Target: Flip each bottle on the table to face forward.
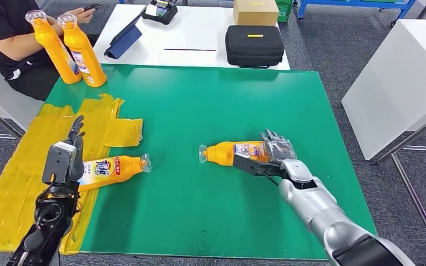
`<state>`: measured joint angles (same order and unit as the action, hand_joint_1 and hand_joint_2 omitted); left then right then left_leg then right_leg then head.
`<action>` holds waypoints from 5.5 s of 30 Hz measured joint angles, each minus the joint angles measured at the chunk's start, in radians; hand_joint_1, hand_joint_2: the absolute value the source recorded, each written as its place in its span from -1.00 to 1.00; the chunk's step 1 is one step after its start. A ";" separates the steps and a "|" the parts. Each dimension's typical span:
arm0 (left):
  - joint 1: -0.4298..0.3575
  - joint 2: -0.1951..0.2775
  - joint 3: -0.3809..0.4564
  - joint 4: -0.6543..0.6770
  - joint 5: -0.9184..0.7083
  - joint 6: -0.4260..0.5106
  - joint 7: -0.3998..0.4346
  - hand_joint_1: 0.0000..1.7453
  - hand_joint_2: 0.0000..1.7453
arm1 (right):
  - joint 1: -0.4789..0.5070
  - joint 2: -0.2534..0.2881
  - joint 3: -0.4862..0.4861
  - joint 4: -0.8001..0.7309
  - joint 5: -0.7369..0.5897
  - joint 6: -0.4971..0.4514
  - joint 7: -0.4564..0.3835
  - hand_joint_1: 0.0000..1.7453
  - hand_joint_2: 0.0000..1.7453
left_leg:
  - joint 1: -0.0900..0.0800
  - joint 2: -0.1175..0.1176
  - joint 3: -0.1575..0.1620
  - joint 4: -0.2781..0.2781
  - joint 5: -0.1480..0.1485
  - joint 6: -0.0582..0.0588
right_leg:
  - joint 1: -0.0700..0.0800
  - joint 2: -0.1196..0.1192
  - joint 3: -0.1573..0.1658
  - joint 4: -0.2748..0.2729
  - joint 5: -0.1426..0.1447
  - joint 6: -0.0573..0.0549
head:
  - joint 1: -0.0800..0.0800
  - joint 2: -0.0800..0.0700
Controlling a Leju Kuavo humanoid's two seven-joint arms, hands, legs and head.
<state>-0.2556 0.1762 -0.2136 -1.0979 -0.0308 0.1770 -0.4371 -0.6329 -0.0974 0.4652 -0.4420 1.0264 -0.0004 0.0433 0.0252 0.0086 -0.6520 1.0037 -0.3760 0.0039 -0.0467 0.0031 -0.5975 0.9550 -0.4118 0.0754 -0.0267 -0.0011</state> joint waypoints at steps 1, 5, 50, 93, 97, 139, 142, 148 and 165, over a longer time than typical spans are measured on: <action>-0.009 0.000 -0.005 0.009 0.006 -0.001 -0.004 -1.00 -1.00 | -0.005 0.006 0.008 0.008 0.003 0.018 0.000 0.96 1.00 | 0.000 0.000 0.001 0.000 0.000 0.000 | 0.000 0.000 0.000 0.000 0.000 0.000 | 0.000 0.000; -0.055 -0.001 -0.030 0.052 0.030 -0.008 -0.019 -1.00 -1.00 | -0.032 0.018 0.043 0.042 0.011 0.116 0.000 1.00 1.00 | 0.000 0.001 0.005 0.000 -0.001 0.000 | 0.000 0.000 0.000 -0.001 -0.001 -0.001 | 0.000 0.000; 0.073 -0.138 -0.060 -0.220 0.565 -0.296 0.159 -1.00 1.00 | 0.211 0.224 -0.040 -0.545 -0.704 -0.259 -0.134 1.00 1.00 | 0.001 0.001 -0.001 0.000 -0.001 -0.002 | 0.001 0.001 -0.001 0.000 0.001 -0.003 | 0.000 0.000; 0.076 -0.239 -0.033 -0.259 0.529 -0.194 0.183 1.00 1.00 | 0.010 0.433 0.479 -0.202 -0.681 -0.284 0.029 1.00 1.00 | 0.002 0.003 -0.003 0.000 -0.001 -0.002 | 0.001 0.002 -0.005 0.000 0.001 -0.003 | 0.000 0.000; 0.080 -0.241 -0.028 -0.265 0.524 -0.194 0.182 1.00 1.00 | 0.013 0.437 0.474 -0.198 -0.669 -0.284 0.028 1.00 1.00 | 0.002 0.003 -0.003 0.000 -0.001 -0.002 | 0.001 0.003 -0.006 0.000 0.001 -0.003 | 0.000 0.000; 0.071 -0.082 0.064 0.358 -1.203 0.510 0.316 -1.00 -1.00 | 0.343 0.234 0.076 -0.778 -0.525 -0.161 -0.022 -1.00 -1.00 | 0.001 0.001 -0.004 0.000 -0.001 -0.002 | 0.001 0.002 -0.005 0.000 0.000 -0.003 | 0.000 0.000; 0.069 -0.082 0.055 0.379 -1.201 0.510 0.311 -1.00 -1.00 | 0.342 0.224 0.080 -0.778 -0.539 -0.166 -0.025 -1.00 -1.00 | 0.002 0.001 -0.004 0.000 -0.001 -0.002 | 0.001 0.001 -0.005 0.000 0.000 -0.003 | 0.000 0.000; 0.077 -0.087 0.067 0.379 -1.084 0.510 0.228 -1.00 -1.00 | 0.341 0.211 0.086 -0.778 -0.561 -0.176 -0.026 -1.00 -1.00 | 0.002 0.000 -0.004 0.000 -0.001 -0.002 | 0.001 0.001 -0.005 0.000 0.000 -0.003 | 0.000 0.000; 0.277 -0.181 0.079 -0.107 0.117 0.380 -0.122 -1.00 -1.00 | 0.402 0.160 0.089 -0.849 -0.663 -0.272 -0.212 -1.00 -1.00 | 0.001 0.000 -0.006 0.000 -0.002 -0.002 | 0.001 0.000 -0.007 -0.001 -0.001 -0.002 | 0.001 0.000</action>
<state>0.0215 -0.0047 -0.1351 -1.2053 0.0864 0.5571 -0.5589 -0.2309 0.0624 0.5540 -1.2910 0.3630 -0.2720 -0.1691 0.0265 0.0084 -0.6575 1.0036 -0.3776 0.0016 -0.0461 0.0027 -0.6041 0.9545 -0.4132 0.0739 -0.0261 -0.0011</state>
